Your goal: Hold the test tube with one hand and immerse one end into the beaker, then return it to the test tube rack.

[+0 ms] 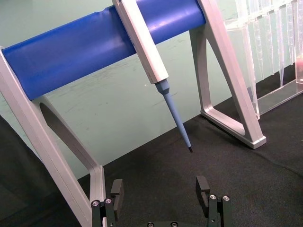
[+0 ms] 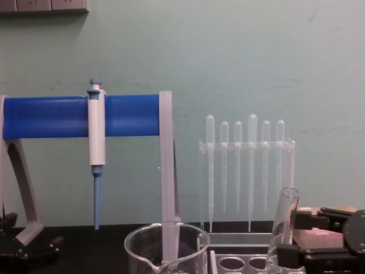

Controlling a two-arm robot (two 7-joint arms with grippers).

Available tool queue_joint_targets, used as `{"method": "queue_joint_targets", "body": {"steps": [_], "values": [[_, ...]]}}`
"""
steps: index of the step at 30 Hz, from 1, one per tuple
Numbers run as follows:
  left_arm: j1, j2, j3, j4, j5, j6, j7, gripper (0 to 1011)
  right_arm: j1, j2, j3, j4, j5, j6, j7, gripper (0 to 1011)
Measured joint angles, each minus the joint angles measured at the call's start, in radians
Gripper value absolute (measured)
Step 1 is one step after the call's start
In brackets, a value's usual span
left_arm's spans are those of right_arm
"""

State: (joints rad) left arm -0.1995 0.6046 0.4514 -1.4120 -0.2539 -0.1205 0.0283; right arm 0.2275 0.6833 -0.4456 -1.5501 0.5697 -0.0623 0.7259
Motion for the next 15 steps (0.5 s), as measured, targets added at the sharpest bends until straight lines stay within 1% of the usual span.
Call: {"method": "queue_joint_targets", "body": {"steps": [2,5,8,15], "values": [[0.0,0.0,0.0,0.0,0.0,0.0,0.0,1000,0.016,-0.016,-0.011,0.012,-0.013,0.002,-0.01,1002],[0.0,0.0,0.0,0.0,0.0,0.0,0.0,1000,0.025,-0.026,-0.016,0.019,-0.021,0.005,-0.018,1002],[0.0,0.0,0.0,0.0,0.0,0.0,0.0,1000,0.043,-0.042,-0.029,0.031,-0.044,0.007,-0.032,1000],[0.0,0.0,0.0,0.0,0.0,0.0,0.0,1000,0.041,-0.04,-0.028,0.03,-0.042,0.007,-0.031,1002]]}}
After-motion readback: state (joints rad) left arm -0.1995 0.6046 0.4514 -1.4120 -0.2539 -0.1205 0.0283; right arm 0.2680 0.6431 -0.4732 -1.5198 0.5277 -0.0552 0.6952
